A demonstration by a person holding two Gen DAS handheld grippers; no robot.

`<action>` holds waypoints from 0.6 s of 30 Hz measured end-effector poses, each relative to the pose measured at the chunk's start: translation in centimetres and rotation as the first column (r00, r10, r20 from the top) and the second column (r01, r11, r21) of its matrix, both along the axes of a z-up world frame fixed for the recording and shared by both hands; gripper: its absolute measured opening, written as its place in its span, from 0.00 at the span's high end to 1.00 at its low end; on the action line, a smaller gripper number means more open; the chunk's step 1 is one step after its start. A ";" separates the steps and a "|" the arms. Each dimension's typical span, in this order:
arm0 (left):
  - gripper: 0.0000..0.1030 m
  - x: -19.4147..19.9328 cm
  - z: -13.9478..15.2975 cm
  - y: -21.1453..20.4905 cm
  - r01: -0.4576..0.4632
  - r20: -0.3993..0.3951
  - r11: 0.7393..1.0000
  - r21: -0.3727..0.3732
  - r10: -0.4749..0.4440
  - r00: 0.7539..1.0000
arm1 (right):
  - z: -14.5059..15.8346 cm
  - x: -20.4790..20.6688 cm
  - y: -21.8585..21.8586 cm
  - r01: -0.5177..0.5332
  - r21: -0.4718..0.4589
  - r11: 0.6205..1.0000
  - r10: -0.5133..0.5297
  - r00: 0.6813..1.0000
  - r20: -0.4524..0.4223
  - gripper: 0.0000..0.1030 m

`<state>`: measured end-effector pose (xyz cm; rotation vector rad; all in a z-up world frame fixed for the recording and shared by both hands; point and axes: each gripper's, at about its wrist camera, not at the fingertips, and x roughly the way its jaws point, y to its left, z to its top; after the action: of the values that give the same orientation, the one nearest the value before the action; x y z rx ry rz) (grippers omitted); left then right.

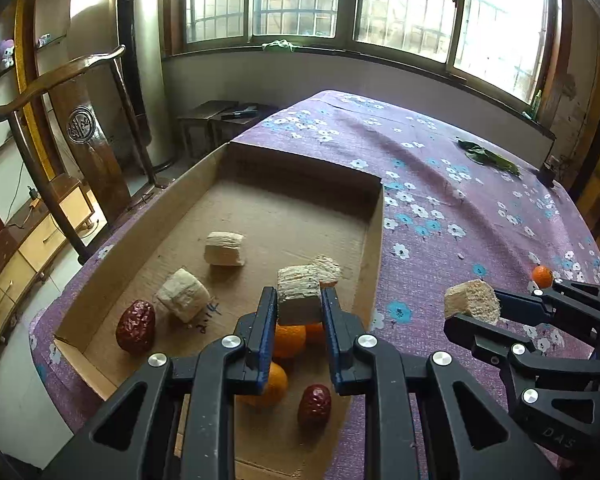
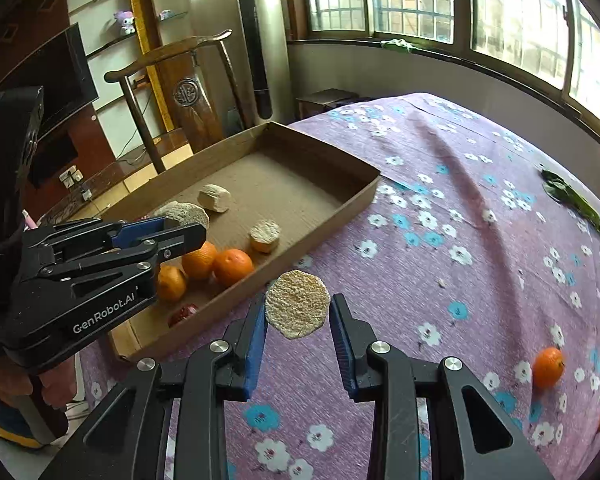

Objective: Organize fruits
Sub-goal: 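Carry yam chunk over box with left tool while right tool carries slice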

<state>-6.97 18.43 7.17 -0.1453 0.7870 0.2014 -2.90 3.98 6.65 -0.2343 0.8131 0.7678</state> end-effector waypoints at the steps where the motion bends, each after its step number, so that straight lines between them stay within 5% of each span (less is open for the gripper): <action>1: 0.79 -0.1 0.0 0.4 -0.009 -0.001 1.000 -0.003 0.009 1.000 | 0.0 0.1 0.4 -0.004 -0.002 1.000 0.004 1.000 -0.001 0.66; 18: 0.79 -0.1 -2.4 5.6 -0.090 -0.055 0.995 -0.046 0.088 0.995 | -1.2 4.1 8.0 -0.092 -0.045 0.995 0.091 0.995 -0.035 0.66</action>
<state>-7.08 24.04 4.81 -0.2221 0.8391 0.2713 1.17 11.93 5.43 -0.3024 0.8568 0.8411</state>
